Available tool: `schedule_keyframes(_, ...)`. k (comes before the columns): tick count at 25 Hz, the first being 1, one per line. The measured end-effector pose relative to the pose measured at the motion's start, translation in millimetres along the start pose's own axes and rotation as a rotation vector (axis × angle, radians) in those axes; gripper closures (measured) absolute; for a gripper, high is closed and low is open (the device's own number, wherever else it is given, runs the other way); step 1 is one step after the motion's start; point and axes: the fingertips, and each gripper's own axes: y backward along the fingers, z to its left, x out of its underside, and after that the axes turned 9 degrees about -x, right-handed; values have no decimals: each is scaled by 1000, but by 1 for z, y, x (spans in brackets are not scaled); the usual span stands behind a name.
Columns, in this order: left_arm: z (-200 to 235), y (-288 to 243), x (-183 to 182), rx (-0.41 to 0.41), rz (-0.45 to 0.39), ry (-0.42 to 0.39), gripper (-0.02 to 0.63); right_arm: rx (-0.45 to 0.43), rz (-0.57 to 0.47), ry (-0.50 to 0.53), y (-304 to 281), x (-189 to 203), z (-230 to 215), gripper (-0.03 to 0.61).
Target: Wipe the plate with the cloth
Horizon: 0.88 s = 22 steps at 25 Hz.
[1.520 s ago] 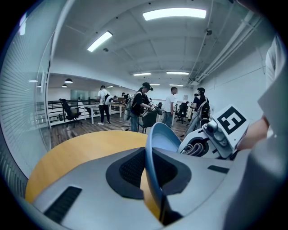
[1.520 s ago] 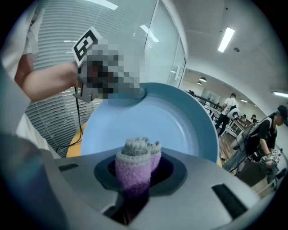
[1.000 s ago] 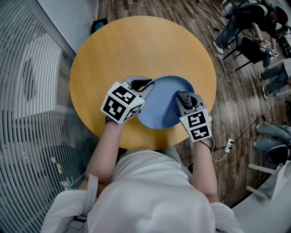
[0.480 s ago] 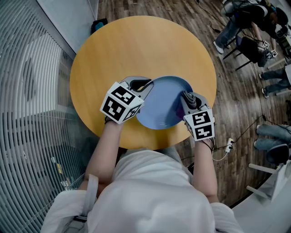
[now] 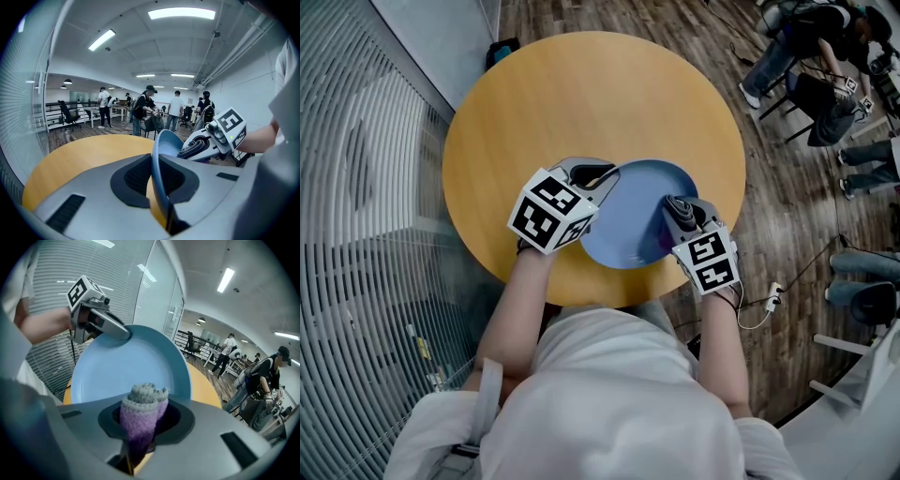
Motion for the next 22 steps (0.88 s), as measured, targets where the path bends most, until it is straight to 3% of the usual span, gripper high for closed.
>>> schedule_keyframes(22, 2, 0, -3, -18, -7, -1, 584, -144, 30, 131, -29, -10, 65, 489)
